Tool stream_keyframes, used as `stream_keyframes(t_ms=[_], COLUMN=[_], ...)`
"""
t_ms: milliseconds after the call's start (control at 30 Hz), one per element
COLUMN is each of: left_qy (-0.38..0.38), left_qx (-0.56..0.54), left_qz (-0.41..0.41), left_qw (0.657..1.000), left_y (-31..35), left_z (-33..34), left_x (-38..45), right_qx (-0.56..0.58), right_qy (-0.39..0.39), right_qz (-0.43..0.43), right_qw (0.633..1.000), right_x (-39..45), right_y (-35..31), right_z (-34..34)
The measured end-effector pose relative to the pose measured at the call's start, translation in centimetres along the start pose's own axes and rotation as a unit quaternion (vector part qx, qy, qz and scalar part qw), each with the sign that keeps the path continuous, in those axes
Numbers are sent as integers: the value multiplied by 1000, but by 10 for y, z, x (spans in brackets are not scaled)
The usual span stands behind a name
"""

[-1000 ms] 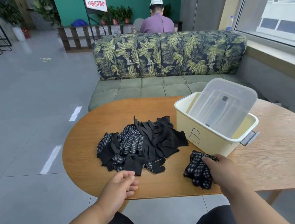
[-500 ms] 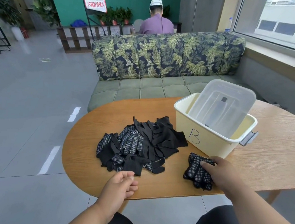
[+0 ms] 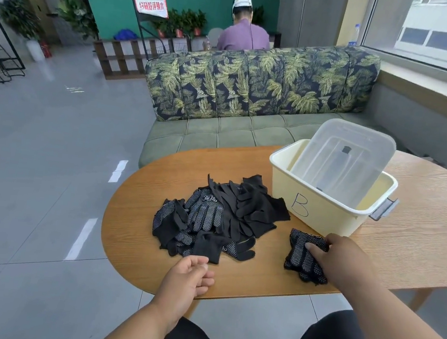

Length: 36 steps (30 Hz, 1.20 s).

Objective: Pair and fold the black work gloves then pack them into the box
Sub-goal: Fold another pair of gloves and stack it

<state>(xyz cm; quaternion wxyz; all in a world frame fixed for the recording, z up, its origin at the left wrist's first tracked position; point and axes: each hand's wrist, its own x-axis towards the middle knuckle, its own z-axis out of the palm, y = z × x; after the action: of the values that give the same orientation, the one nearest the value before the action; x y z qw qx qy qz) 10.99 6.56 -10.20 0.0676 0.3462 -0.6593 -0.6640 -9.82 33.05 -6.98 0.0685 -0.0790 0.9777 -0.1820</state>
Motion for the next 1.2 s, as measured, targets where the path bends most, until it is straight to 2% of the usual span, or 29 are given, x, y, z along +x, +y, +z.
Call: stream_keyframes(t_ms=[100, 167, 267, 300, 367, 467, 600, 733, 867, 1200], left_qy=[-5, 14, 70, 73, 63, 38, 30, 37, 40, 37], left_qx=[40, 159, 391, 433, 483, 511, 513, 513, 523, 530], left_qz=[19, 75, 192, 203, 184, 151, 149, 164, 165, 166], left_qw=[999, 984, 898, 876, 854, 846, 845, 842, 835, 831], left_y=[2, 2, 0, 0, -2, -5, -9, -15, -17, -17], left_z=[2, 2, -1, -1, 0, -1, -6, -7, -7, -8], left_x=[0, 0, 2, 2, 2, 3, 4, 5, 5, 3], right_qx=[-40, -72, -84, -94, -118, -119, -120, -12, 113, 181], right_qy=[50, 87, 119, 124, 115, 77, 51, -4, -25, -44], right_qz=[-24, -60, -123, -135, -139, -115, -78, -59, -56, -46], right_qw=[998, 992, 982, 979, 976, 983, 988, 998, 992, 981], right_x=[-3, -7, -19, -23, -29, -27, -18, -14, -7, 8], right_y=[-3, -8, -22, -26, -35, -38, -32, -23, -12, 4], right_z=[1, 2, 9, 13, 18, 17, 13, 14, 9, 6])
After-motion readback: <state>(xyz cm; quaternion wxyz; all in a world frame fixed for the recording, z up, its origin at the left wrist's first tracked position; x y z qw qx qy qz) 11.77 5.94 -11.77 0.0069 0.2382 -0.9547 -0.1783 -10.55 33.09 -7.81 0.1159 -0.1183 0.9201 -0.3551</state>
